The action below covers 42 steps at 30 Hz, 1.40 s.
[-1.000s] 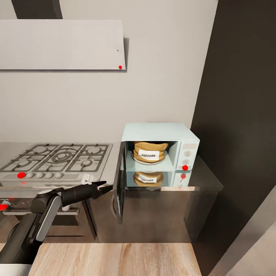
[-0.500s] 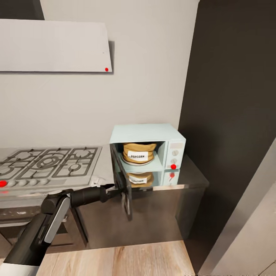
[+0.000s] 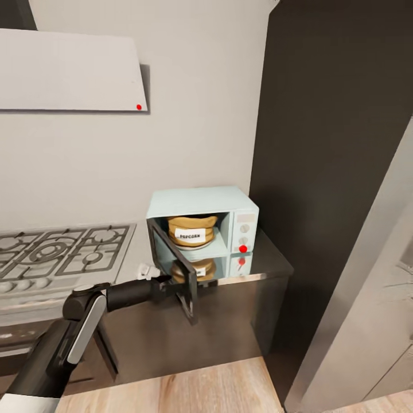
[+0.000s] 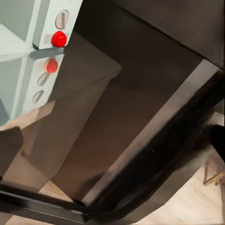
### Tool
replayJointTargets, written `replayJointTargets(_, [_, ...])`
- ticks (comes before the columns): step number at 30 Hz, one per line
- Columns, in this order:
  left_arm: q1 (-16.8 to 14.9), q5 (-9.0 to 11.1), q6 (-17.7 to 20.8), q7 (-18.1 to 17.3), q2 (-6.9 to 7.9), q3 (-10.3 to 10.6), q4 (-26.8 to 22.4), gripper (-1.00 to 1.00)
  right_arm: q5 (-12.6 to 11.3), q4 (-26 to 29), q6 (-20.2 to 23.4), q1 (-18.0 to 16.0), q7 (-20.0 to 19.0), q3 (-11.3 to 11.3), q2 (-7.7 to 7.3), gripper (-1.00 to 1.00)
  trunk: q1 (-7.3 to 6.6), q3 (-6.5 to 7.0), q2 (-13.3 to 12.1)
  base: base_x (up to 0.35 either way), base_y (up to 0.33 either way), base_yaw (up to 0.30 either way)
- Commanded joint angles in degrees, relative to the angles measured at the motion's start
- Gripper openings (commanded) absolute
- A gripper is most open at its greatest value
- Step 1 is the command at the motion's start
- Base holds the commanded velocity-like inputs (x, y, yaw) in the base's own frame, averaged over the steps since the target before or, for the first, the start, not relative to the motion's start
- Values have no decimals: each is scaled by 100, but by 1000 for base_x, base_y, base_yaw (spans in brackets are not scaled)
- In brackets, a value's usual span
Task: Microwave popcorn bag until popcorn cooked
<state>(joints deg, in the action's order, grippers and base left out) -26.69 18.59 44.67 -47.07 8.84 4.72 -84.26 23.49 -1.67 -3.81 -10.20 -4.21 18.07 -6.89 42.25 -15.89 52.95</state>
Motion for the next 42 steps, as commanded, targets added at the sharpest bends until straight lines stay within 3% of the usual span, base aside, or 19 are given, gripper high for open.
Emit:
replayJointTargets(1, [-3,22,33,4,4,7,-3,100,42,-18,-31,-8,-10,48,-4,100,1,-2,5,0,0,-189])
replayJointTargets(5, [-3,20,33,63,-23,11,3,100,42,-18,-34,-8,-10,49,-3,100,1,16,5,0,0,-187])
replayJointTargets(8, [-3,8,33,366,-270,11,5,100,42,-18,-45,-8,-10,52,-5,100,1,28,5,0,0,-186])
replayJointTargets(12, [-3,12,25,769,-412,18,5,100,42,-18,-49,-8,-10,54,-5,100,1,46,5,0,0,-186])
replayJointTargets(31, [-3,-10,15,880,-431,7,-153,100,59,-18,-95,-8,73,40,2,100,1,73,5,26,0,-66])
replayJointTargets(35, [-3,-1,15,1256,-449,10,-153,100,59,-18,-94,-8,86,39,3,100,1,73,5,298,0,0])
replayJointTargets(38, [-3,-10,15,1373,-599,21,-152,100,61,-18,-94,-8,87,37,5,100,1,73,5,301,0,0])
replayJointTargets(41, [-3,-27,15,1431,-667,225,-146,100,65,-18,-93,-8,87,36,4,100,1,73,5,261,0,0])
replayJointTargets(42, [-3,-28,15,1720,-679,451,-144,100,61,-18,-99,-8,87,38,4,100,1,73,5,94,0,0])
